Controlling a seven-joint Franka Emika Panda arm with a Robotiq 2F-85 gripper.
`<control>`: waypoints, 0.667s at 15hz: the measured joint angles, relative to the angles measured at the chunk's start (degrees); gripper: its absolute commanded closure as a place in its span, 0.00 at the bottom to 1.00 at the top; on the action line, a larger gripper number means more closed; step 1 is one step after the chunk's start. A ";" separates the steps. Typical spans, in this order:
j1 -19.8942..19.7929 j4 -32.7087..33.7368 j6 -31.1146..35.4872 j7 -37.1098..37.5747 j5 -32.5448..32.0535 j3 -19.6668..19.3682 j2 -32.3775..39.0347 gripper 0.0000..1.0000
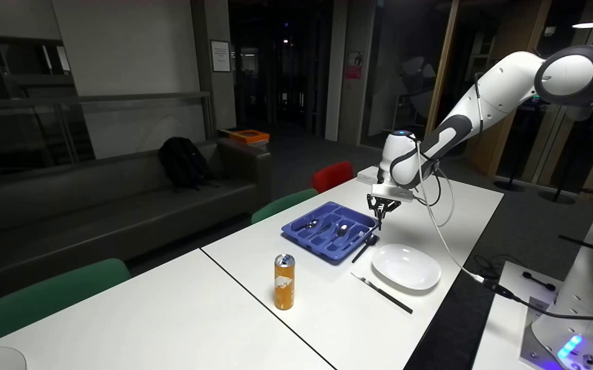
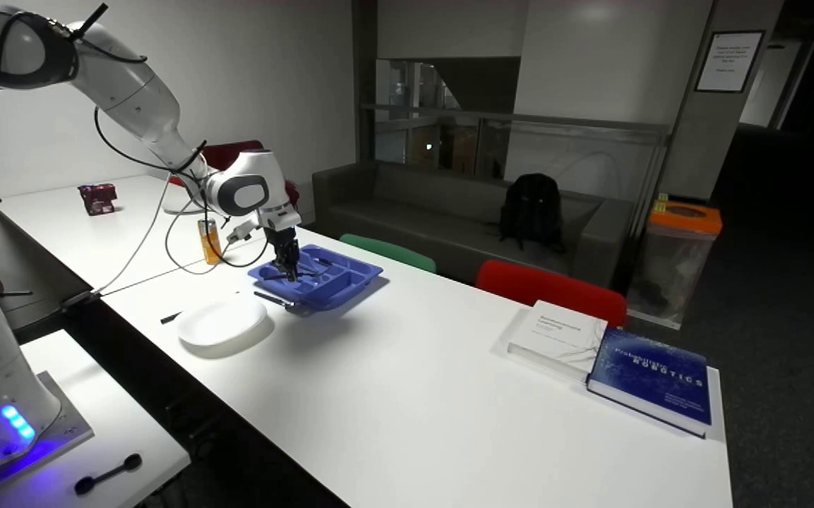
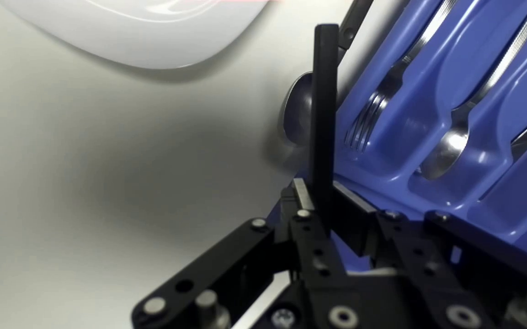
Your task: Remove a fork from the tray
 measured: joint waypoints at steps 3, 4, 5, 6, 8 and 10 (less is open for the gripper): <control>0.00 0.00 0.00 0.00 0.00 0.00 0.00 0.96; 0.47 0.00 -0.02 0.00 0.02 -0.50 0.04 0.96; 1.43 0.00 -0.02 -0.01 -0.27 -1.48 0.14 0.96; 2.41 0.00 -0.04 -0.36 -0.60 -2.53 0.31 0.96; 3.44 0.00 -0.04 -3.33 -0.78 -3.65 0.85 0.96; 3.45 -0.01 -0.03 -7.99 -0.75 -4.07 1.47 0.96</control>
